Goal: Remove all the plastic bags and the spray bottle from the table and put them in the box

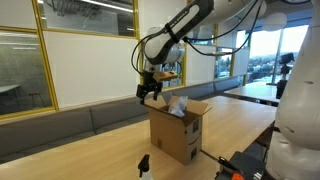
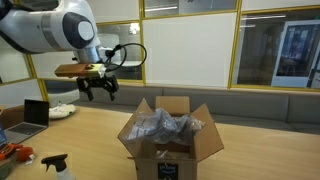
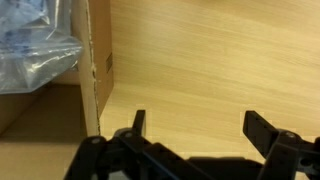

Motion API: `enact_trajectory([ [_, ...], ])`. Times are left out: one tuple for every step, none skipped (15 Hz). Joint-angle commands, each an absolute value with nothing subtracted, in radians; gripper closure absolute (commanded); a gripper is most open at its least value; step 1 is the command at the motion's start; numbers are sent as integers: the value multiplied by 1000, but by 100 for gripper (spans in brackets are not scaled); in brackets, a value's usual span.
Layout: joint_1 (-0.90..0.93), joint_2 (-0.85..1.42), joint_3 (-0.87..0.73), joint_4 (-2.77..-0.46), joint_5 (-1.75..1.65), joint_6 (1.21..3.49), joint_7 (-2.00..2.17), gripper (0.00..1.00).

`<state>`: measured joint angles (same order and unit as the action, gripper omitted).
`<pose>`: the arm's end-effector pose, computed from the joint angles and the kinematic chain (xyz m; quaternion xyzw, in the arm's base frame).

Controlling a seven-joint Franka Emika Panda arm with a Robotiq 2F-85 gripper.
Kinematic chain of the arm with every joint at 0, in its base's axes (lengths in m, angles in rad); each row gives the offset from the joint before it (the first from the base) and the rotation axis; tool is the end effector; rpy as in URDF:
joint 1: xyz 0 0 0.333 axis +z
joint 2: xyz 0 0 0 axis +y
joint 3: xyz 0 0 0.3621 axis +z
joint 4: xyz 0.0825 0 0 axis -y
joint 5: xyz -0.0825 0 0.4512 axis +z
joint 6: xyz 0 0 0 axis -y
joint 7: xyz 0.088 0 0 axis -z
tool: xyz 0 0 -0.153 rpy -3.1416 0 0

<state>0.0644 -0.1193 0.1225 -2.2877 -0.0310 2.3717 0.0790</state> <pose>0.5656 0.1058 0.3841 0.9927 0.0639 0.1026 0.0056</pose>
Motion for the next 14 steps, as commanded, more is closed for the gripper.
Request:
enact_trajectory([
  [98,-89,151,-2289,-35,2394,208,0],
  [108,-78,163,-2296,-39,2399,253,0],
  [116,-64,171,-2294,-42,2395,299,0],
  [123,-51,181,-2290,-56,2378,357,0],
  [131,-34,189,-2286,-68,2370,410,0],
  [142,-21,197,-2285,-71,2363,455,0],
  [153,-10,207,-2288,-79,2354,507,0],
  [165,6,213,-2287,-91,2348,551,0],
  [179,15,220,-2295,-98,2342,598,0],
  [192,26,225,-2296,-105,2335,644,0],
  [205,45,228,-2295,-107,2327,686,0],
  [219,52,232,-2298,-107,2303,737,0],
  [231,63,234,-2297,-105,2278,781,0],
  [242,79,234,-2296,-104,2263,824,0],
])
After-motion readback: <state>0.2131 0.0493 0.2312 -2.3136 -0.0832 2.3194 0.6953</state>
